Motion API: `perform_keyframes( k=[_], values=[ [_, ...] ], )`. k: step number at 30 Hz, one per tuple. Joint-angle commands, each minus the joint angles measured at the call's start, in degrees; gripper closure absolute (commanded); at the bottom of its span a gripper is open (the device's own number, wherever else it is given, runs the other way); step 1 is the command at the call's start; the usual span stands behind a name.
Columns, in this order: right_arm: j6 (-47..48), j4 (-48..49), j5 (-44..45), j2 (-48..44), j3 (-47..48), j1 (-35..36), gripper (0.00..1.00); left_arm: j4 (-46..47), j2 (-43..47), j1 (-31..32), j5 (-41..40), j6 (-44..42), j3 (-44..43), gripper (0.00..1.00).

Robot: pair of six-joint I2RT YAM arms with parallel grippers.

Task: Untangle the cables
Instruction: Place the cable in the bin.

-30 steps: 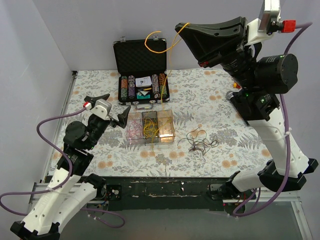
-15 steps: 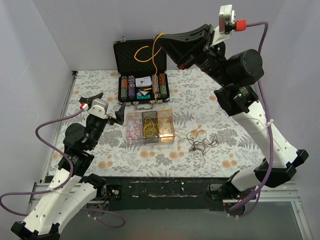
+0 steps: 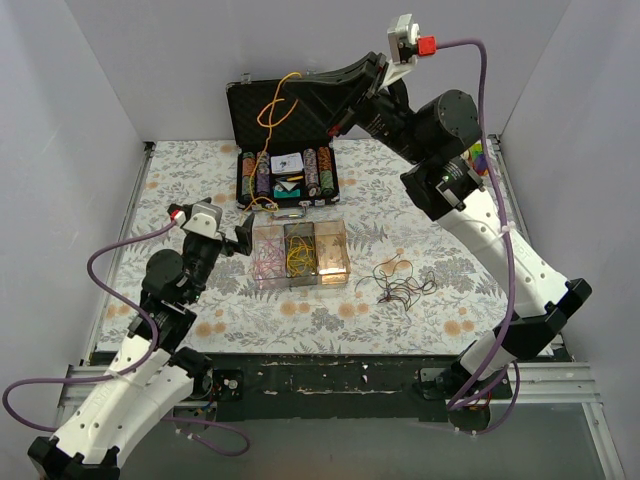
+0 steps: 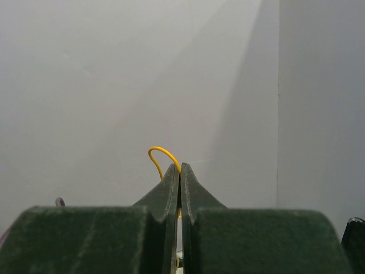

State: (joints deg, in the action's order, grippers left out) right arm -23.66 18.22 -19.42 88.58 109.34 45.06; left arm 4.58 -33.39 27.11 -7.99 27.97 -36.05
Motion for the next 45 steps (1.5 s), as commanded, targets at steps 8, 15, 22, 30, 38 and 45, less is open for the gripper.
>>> perform_keyframes(
  k=[8,15,22,30,38,45],
  values=[
    [1.60,3.23,1.84,0.11,0.35,-0.50,0.99,3.33,1.92,-0.22,-3.08,-0.28,1.60,0.02],
    [2.04,3.31,2.37,-0.25,-1.76,-1.02,0.99,3.59,2.27,-0.22,-2.91,-0.81,2.04,0.02],
    [2.04,3.40,2.46,-0.07,-1.94,-1.90,0.99,4.03,2.10,-0.22,-2.29,-1.34,2.57,0.02],
    [1.86,3.14,2.46,0.28,-1.32,-2.43,0.99,4.65,1.92,-0.31,-2.21,-1.51,2.65,0.02],
    [1.78,3.23,2.72,0.90,-2.38,-3.05,0.99,5.00,2.27,-0.22,-2.29,-2.04,3.09,0.02],
    [1.95,2.79,2.81,1.69,-2.38,-3.66,0.99,5.26,2.62,-0.22,-2.30,-2.30,3.36,0.02]
  ],
)
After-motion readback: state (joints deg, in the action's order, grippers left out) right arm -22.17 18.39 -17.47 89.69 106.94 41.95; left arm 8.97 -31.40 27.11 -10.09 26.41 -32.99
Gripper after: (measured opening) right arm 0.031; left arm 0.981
